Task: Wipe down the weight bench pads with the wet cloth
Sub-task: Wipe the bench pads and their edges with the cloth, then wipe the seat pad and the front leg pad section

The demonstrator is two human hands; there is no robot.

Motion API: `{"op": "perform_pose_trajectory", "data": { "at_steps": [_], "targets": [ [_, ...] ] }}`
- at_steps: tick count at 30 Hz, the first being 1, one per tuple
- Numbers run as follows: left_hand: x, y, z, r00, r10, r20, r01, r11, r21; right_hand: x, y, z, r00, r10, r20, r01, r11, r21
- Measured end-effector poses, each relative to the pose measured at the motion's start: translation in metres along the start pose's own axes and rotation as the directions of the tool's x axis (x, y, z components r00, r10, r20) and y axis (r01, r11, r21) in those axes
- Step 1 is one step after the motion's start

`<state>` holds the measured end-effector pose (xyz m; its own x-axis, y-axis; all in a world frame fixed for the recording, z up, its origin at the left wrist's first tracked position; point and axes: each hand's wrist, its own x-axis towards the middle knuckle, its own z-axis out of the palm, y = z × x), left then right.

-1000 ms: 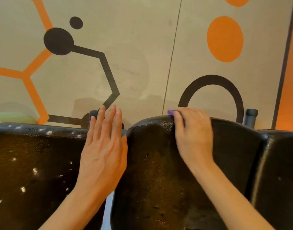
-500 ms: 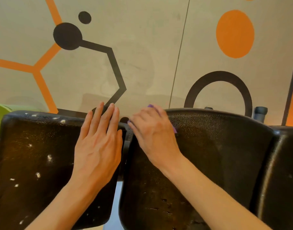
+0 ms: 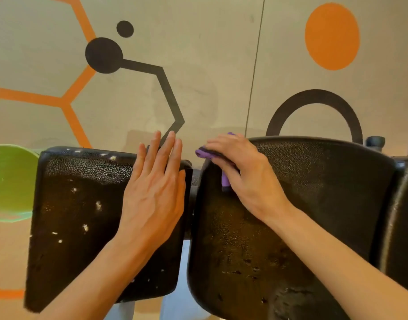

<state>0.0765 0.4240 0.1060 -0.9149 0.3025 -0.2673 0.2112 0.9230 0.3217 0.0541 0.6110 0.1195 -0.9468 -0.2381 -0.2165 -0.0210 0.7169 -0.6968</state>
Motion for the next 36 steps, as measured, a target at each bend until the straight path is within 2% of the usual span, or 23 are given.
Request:
{"op": "perform_pose_trajectory", "data": {
  "at_steps": [3, 6, 9, 14, 18, 21, 23, 26, 30, 34, 35, 36],
  "targets": [
    [-0.01, -0.011, -0.006, 0.999, 0.033, 0.018, -0.033, 0.999, -0.004, -0.013, -0.032, 0.006, 0.94, 0.238, -0.242, -0.174, 0.95, 0.259],
    [-0.018, -0.022, -0.013, 0.997, 0.066, 0.039, -0.066, 0.998, -0.009, -0.033, -0.06, 0.032, 0.804, 0.485, -0.343, -0.286, 0.822, 0.492],
    [-0.028, -0.032, -0.018, 0.988, 0.14, 0.064, -0.142, 0.99, 0.014, -0.056, -0.085, 0.068, 0.683, 0.626, -0.375, -0.356, 0.734, 0.578],
    [-0.046, -0.052, -0.02, 0.961, 0.257, 0.105, -0.265, 0.962, 0.062, -0.073, -0.117, 0.116, 0.472, 0.808, -0.353, -0.42, 0.559, 0.715],
    [-0.056, -0.071, -0.023, 0.95, 0.288, 0.121, -0.301, 0.948, 0.107, -0.087, -0.13, 0.137, 0.256, 0.91, -0.327, -0.394, 0.407, 0.824],
    [-0.061, -0.078, -0.02, 0.942, 0.308, 0.136, -0.326, 0.935, 0.139, -0.086, -0.134, 0.148, 0.164, 0.936, -0.312, -0.353, 0.351, 0.868],
    [-0.061, -0.079, -0.017, 0.941, 0.311, 0.131, -0.33, 0.929, 0.166, -0.079, -0.136, 0.152, 0.148, 0.937, -0.315, -0.35, 0.348, 0.87],
    [-0.061, -0.081, -0.013, 0.943, 0.306, 0.132, -0.327, 0.925, 0.192, -0.057, -0.135, 0.151, 0.158, 0.913, -0.377, -0.382, 0.408, 0.829],
    [-0.062, -0.083, -0.011, 0.938, 0.323, 0.126, -0.343, 0.919, 0.192, -0.023, -0.121, 0.142, 0.198, 0.889, -0.413, -0.522, 0.452, 0.723],
    [-0.062, -0.087, -0.008, 0.928, 0.356, 0.115, -0.372, 0.909, 0.188, -0.053, -0.116, 0.153, 0.417, 0.823, -0.386, -0.56, 0.567, 0.604],
    [-0.062, -0.087, -0.008, 0.928, 0.354, 0.115, -0.37, 0.91, 0.187, -0.07, -0.118, 0.158, 0.423, 0.83, -0.364, -0.573, 0.556, 0.602],
    [-0.062, -0.087, -0.008, 0.929, 0.351, 0.116, -0.368, 0.91, 0.189, -0.087, -0.122, 0.164, 0.399, 0.848, -0.35, -0.598, 0.53, 0.602]
  ]
}}
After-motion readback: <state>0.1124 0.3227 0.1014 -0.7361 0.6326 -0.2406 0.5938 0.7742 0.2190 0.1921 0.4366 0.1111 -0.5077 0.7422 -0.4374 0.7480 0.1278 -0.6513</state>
